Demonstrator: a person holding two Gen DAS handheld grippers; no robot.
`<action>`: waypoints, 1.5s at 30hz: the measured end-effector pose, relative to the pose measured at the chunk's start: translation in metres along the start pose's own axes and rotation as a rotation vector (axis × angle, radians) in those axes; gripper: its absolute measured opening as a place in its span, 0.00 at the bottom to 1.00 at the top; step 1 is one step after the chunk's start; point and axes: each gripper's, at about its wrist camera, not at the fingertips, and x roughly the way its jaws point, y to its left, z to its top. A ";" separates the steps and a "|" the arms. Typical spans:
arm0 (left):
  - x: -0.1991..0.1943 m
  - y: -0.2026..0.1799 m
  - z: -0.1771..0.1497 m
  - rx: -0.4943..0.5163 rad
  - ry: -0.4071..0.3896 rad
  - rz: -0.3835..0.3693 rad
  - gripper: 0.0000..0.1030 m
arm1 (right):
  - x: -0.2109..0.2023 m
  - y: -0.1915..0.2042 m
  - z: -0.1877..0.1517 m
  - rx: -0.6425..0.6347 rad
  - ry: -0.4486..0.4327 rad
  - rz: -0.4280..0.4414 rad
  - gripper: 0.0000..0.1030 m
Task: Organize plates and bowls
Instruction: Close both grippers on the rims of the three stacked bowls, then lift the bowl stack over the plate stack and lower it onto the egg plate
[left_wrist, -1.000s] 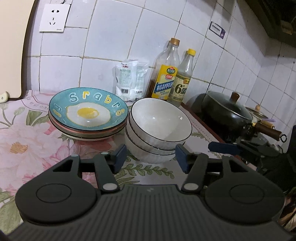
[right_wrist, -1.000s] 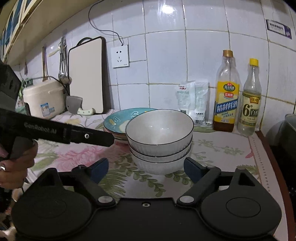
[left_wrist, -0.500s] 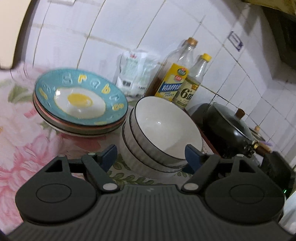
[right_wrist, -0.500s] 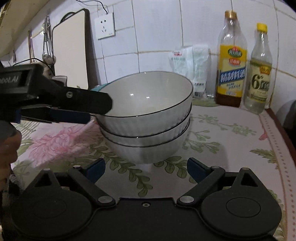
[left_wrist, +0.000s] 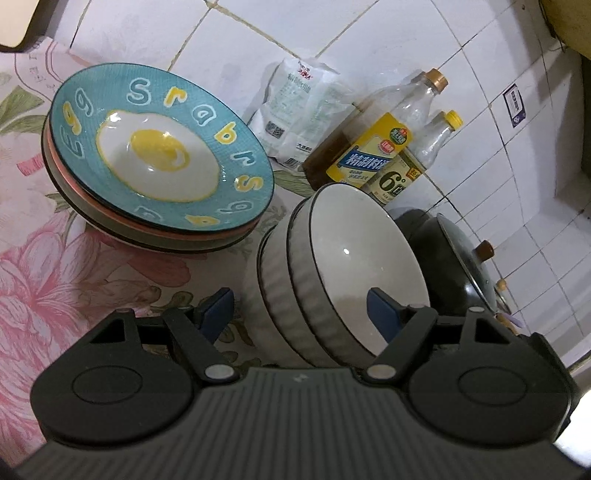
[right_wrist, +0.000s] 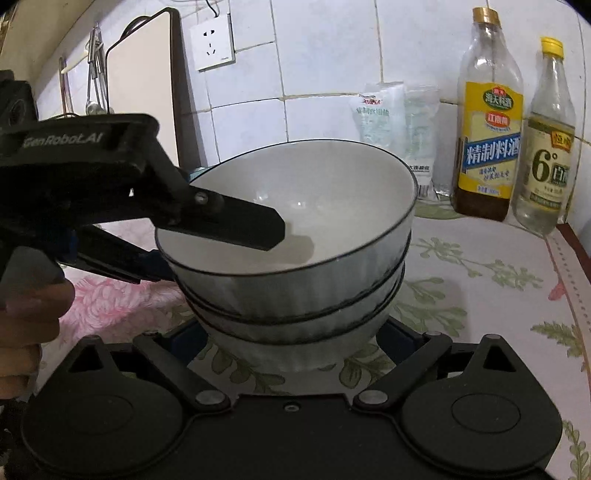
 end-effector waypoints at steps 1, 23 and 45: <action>0.001 0.001 0.000 -0.006 0.002 -0.002 0.74 | 0.001 -0.001 0.001 -0.002 0.001 0.003 0.98; 0.004 -0.003 -0.007 0.071 -0.001 0.068 0.53 | 0.002 0.000 0.004 -0.015 -0.002 0.029 1.00; -0.090 -0.050 -0.007 0.182 -0.035 0.096 0.53 | -0.064 0.053 0.028 -0.049 -0.112 0.066 1.00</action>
